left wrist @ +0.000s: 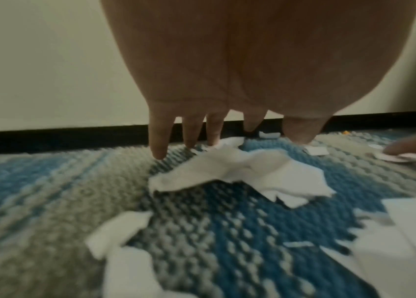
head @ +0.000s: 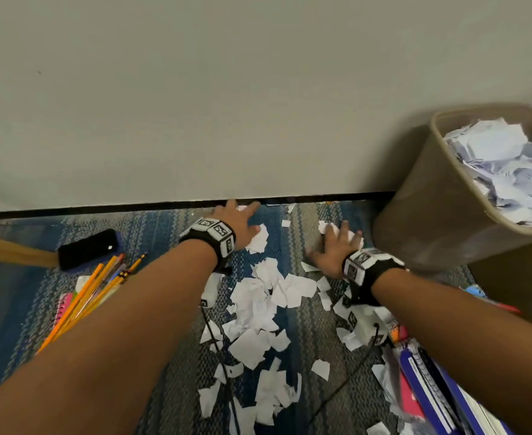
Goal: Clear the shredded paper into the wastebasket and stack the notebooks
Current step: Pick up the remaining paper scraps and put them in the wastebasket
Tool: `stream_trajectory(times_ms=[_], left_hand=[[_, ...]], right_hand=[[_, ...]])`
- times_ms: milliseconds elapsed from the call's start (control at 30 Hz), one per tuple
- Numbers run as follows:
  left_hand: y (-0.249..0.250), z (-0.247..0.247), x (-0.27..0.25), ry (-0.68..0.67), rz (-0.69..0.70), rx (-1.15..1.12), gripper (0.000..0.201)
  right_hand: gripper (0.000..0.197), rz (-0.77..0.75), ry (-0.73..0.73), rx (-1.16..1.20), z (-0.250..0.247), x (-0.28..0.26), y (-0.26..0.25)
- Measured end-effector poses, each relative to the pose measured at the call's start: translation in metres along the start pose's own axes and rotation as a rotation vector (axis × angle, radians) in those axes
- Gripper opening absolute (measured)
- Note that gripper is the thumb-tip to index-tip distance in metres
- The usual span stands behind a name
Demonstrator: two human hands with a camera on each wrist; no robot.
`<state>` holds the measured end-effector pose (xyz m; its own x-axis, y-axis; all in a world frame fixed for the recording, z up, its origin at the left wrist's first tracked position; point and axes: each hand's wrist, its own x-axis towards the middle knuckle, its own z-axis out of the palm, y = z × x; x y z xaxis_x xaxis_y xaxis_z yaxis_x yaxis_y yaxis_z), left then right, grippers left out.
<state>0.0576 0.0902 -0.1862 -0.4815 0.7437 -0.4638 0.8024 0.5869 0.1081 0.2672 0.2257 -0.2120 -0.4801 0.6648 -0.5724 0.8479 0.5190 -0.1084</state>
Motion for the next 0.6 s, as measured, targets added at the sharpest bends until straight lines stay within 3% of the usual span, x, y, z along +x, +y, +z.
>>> stream_trajectory(times_ms=[133, 233, 333, 467, 533, 600], left_hand=[[0.026, 0.028, 0.008, -0.090, -0.069, -0.041, 0.082], [0.035, 0.049, -0.003, -0.080, -0.012, 0.089, 0.089], [0.031, 0.051, -0.016, -0.090, 0.100, 0.080, 0.083], [0.022, 0.048, -0.030, -0.180, 0.239, -0.020, 0.080], [0.014, 0.048, -0.030, -0.188, 0.284, -0.086, 0.073], [0.006, 0.043, -0.033, -0.092, 0.314, -0.132, 0.050]], right_hand=[[0.059, -0.126, 0.231, 0.014, 0.003, -0.008, -0.035], [0.051, -0.325, 0.375, -0.011, -0.019, 0.011, -0.049], [0.061, -0.481, 0.290, -0.036, -0.016, 0.032, -0.064], [0.078, -0.456, 0.254, -0.073, 0.016, 0.032, -0.076], [0.073, -0.507, 0.266, -0.025, 0.027, 0.021, -0.078], [0.064, -0.610, 0.278, 0.008, 0.034, 0.009, -0.080]])
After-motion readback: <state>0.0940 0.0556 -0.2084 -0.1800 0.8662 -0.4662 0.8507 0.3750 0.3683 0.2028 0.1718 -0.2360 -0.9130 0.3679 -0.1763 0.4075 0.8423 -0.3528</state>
